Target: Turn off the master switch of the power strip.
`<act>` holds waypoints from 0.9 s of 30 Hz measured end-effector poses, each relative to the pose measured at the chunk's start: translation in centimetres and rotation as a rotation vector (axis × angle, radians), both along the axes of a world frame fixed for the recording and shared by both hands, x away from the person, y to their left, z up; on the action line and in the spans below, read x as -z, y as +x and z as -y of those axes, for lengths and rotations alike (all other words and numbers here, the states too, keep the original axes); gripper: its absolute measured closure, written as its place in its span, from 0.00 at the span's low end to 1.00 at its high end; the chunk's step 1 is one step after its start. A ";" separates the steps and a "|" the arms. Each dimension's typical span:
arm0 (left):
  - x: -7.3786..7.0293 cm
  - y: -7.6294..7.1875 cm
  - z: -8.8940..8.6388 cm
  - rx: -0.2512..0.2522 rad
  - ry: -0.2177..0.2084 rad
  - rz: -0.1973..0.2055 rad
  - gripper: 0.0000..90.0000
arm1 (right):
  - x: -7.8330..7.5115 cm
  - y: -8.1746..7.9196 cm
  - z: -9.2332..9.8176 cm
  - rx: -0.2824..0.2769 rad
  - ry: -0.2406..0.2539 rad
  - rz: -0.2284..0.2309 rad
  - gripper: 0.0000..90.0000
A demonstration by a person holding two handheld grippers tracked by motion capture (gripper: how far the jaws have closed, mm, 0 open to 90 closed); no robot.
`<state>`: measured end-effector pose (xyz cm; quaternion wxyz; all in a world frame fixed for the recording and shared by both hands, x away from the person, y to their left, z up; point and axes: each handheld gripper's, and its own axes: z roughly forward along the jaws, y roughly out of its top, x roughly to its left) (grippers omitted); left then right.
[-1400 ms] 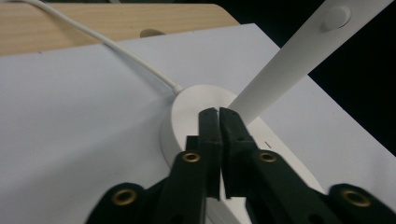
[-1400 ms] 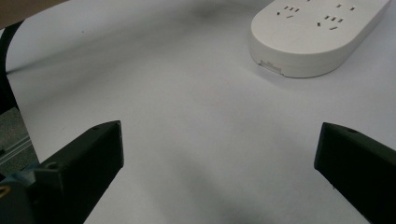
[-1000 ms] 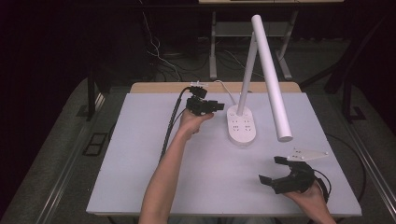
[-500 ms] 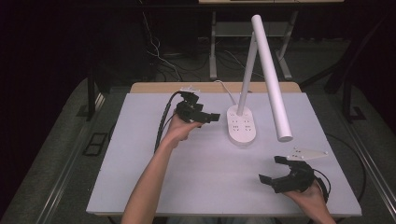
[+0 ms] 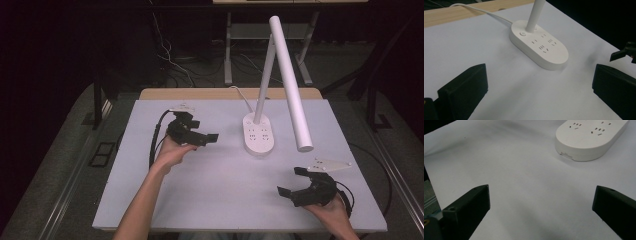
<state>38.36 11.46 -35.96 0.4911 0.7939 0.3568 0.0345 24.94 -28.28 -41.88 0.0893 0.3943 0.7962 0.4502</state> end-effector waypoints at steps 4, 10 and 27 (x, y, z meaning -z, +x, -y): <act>-0.1 -1.3 -1.2 -0.014 -0.016 0.009 0.00 | 0.0 0.0 0.0 0.003 0.000 0.002 0.01; -0.2 -3.3 -2.7 -0.022 -0.040 0.030 0.00 | 0.0 0.0 0.0 0.006 0.000 0.001 0.01; 2.9 -8.9 -5.2 -0.047 -0.037 0.048 0.00 | 0.0 0.0 0.0 0.015 0.002 0.002 0.01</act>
